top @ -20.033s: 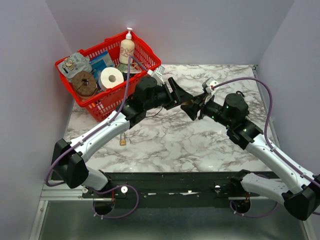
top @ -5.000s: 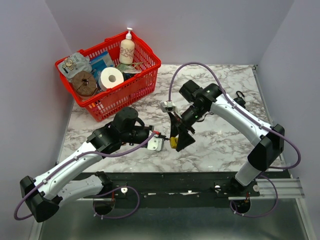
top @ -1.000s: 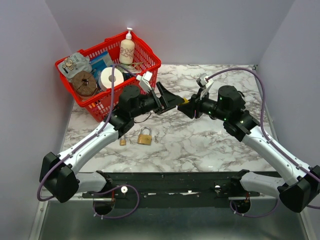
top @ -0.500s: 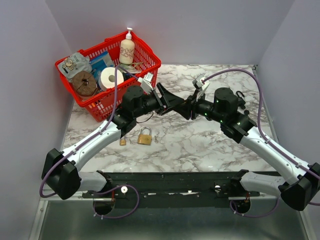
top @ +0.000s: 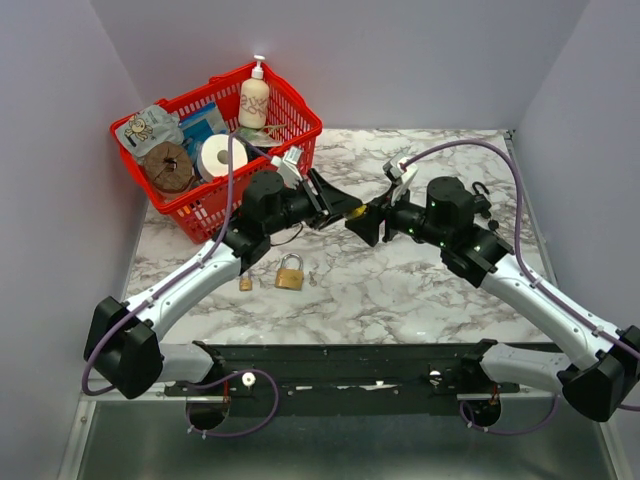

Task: Lock with the key
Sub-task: Lock the lock.

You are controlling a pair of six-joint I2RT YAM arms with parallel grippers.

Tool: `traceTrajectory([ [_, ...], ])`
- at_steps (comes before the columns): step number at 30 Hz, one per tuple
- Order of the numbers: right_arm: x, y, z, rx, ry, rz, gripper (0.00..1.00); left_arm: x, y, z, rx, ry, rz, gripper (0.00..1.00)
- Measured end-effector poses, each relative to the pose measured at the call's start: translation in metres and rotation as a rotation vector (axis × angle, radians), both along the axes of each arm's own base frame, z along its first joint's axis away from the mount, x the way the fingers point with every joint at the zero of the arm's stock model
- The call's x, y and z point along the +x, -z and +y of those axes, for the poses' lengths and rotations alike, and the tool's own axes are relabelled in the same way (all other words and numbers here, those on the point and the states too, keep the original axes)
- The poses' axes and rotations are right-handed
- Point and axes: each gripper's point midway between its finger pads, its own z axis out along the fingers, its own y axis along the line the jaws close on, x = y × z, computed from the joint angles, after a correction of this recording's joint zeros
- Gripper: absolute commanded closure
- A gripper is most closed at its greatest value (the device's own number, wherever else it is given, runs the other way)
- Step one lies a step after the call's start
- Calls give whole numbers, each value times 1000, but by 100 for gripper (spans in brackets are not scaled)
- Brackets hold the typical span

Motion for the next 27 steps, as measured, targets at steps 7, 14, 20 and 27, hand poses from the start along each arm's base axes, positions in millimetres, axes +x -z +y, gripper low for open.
traceTrajectory([
  [7,-15,8,-14,-51,-46,33,32,16,15,22,52,-49,1,100],
  [14,-22,9,-21,-114,-106,-16,42,3,12,22,44,10,-20,100],
  [20,-21,-2,-18,-137,-144,-83,45,-6,17,22,51,49,-22,100],
  [27,-20,3,-7,-140,-206,-62,49,-9,19,21,49,62,-21,100],
])
